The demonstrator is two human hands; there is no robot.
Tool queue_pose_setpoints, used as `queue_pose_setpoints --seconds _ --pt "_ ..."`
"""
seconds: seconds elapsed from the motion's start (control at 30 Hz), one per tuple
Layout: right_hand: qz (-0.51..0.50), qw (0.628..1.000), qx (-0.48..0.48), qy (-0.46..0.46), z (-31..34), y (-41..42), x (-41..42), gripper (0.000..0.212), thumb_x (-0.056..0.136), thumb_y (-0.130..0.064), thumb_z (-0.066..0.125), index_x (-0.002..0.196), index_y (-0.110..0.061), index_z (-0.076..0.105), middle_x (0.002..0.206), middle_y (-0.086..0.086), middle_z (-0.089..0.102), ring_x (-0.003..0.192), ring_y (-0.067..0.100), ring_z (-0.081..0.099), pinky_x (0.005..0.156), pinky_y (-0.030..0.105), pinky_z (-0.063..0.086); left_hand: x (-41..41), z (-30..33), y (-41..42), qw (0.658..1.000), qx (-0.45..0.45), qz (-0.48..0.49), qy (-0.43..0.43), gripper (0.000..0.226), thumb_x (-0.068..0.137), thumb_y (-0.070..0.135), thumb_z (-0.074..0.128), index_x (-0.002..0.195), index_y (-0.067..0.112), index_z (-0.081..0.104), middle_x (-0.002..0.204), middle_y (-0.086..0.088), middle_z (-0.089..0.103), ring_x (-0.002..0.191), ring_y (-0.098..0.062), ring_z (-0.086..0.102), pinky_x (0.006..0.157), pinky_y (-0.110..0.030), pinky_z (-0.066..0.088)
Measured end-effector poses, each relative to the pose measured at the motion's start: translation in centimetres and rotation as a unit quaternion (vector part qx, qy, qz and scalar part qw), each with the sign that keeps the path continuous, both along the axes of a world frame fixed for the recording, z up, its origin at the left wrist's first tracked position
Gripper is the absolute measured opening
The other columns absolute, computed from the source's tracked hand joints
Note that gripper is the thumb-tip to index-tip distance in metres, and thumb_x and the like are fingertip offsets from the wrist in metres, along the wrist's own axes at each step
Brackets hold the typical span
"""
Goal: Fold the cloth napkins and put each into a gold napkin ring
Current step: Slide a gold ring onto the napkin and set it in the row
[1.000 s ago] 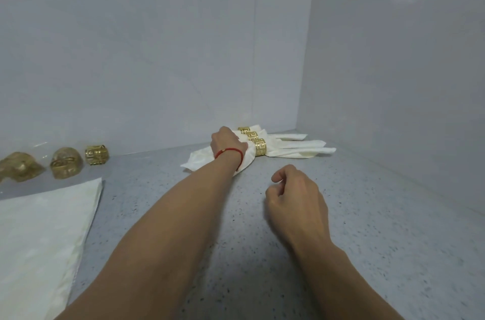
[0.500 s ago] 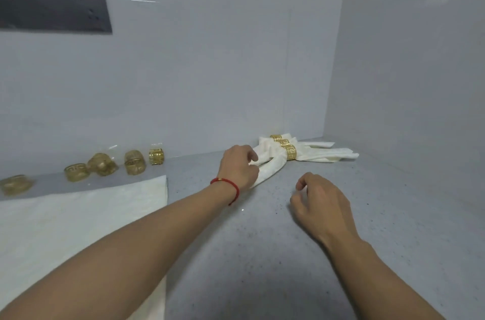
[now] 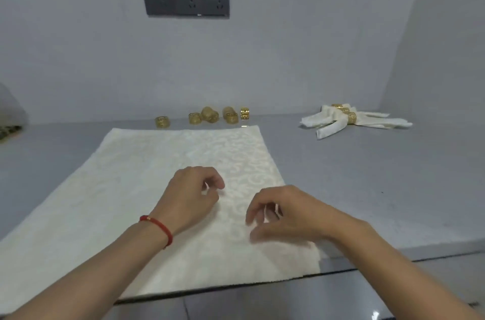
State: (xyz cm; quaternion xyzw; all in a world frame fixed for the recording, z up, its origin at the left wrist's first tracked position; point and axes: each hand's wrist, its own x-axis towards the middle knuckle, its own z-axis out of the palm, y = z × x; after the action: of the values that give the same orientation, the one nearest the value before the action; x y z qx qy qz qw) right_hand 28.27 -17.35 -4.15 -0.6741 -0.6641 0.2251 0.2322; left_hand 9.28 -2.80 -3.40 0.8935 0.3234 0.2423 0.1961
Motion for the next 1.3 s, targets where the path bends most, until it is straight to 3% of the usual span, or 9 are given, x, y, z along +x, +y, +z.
queue_pose_setpoints --seconds 0.1,0.23,0.37,0.5,0.63,0.8,1.0,1.1,1.3 --pt "0.056 0.990 -0.117 -0.046 0.8 0.3 -2.0 0.037 0.071 -0.051 0.088 0.100 -0.038 0.070 0.096 -0.014 0.064 0.070 0.001 0.050 0.068 0.032 0.052 -5.1 -0.8 -2.3 0.999 -0.013 -0.038 0.037 0.021 0.084 0.012 0.060 0.072 0.028 0.065 0.070 0.022 0.062 0.066 -0.004 0.055 0.061 -0.015 0.043" --pt "0.066 0.988 -0.135 -0.034 0.9 1.5 -2.5 0.023 0.077 -0.040 0.088 0.091 -0.028 0.074 0.078 -0.016 0.060 0.067 0.004 0.046 0.067 0.027 0.042 -8.5 -2.9 -4.6 0.993 -0.012 -0.103 0.050 0.004 0.088 0.040 0.061 0.090 0.036 0.062 0.093 0.020 0.062 0.091 -0.001 0.054 0.081 -0.020 0.045" --pt "0.051 0.991 -0.113 -0.042 1.7 2.3 -2.6 0.017 0.088 -0.043 0.078 0.086 -0.025 0.077 0.076 -0.002 0.063 0.069 0.010 0.049 0.070 0.031 0.043 -9.2 -3.8 -4.9 0.991 0.017 -0.117 0.059 0.038 0.082 0.071 0.048 0.094 0.037 0.059 0.097 0.022 0.057 0.096 0.001 0.049 0.084 -0.018 0.040" --pt "-0.002 0.998 0.051 -0.034 1.6 3.2 -2.8 0.014 0.090 -0.043 0.076 0.089 -0.030 0.071 0.091 -0.014 0.070 0.084 0.003 0.061 0.077 0.021 0.048 -9.1 -3.8 -4.4 0.997 0.036 -0.067 -0.011 0.031 0.100 0.035 0.046 0.071 0.025 0.045 0.071 0.009 0.048 0.070 -0.008 0.047 0.066 -0.028 0.035" --pt "-0.013 0.992 0.049 -0.114 0.2 3.5 -0.6 0.032 0.090 -0.043 0.076 0.121 -0.038 0.069 0.123 -0.026 0.067 0.110 -0.009 0.058 0.093 0.013 0.046 -9.8 -3.2 -4.1 0.997 0.037 0.034 -0.060 0.018 0.101 0.016 0.039 0.088 0.025 0.047 0.064 0.004 0.050 0.066 -0.015 0.051 0.061 -0.025 0.037" --pt "-0.074 0.983 0.133 -0.105 -0.1 3.0 1.3 0.015 0.102 -0.024 0.062 0.100 -0.024 0.077 0.097 -0.015 0.076 0.091 0.001 0.067 0.082 0.025 0.051 -9.5 -3.1 -4.4 1.000 -0.002 0.023 -0.006 0.014 0.101 0.015 0.034 0.093 0.024 0.042 0.065 -0.002 0.050 0.066 -0.026 0.049 0.057 -0.030 0.033" --pt "-0.046 0.983 0.038 -0.176 1.6 -3.2 2.2 0.023 0.100 -0.039 0.062 0.079 -0.031 0.067 0.069 -0.010 0.063 0.066 0.009 0.057 0.061 0.032 0.043 -9.5 -1.6 -3.7 0.994 -0.077 -0.063 0.039 0.023 0.103 0.023 0.034 0.081 0.029 0.040 0.071 -0.006 0.049 0.061 -0.014 0.037 0.056 -0.029 0.029" --pt "-0.026 0.992 0.025 -0.117 1.7 -4.5 1.1 0.013 0.096 -0.040 0.068 0.084 -0.038 0.070 0.074 -0.009 0.065 0.069 0.016 0.057 0.065 0.038 0.046 -10.1 -0.7 -3.8 0.994 -0.088 -0.047 0.040 0.024 0.098 0.025 0.036 0.076 0.022 0.043 0.066 -0.003 0.043 0.059 -0.014 0.036 0.056 -0.029 0.029" --pt "-0.013 0.996 0.087 -0.013 2.2 -2.6 -1.2 0.011 0.103 -0.034 0.057 0.111 -0.039 0.063 0.062 -0.011 0.044 0.059 0.006 0.038 0.057 0.019 0.031 -12.3 1.7 -3.0 0.989 -0.141 -0.004 0.038 0.039 0.101 0.038 0.040 0.067 0.018 0.033 0.062 0.004 0.034 0.057 -0.012 0.031 0.058 -0.030 0.029"
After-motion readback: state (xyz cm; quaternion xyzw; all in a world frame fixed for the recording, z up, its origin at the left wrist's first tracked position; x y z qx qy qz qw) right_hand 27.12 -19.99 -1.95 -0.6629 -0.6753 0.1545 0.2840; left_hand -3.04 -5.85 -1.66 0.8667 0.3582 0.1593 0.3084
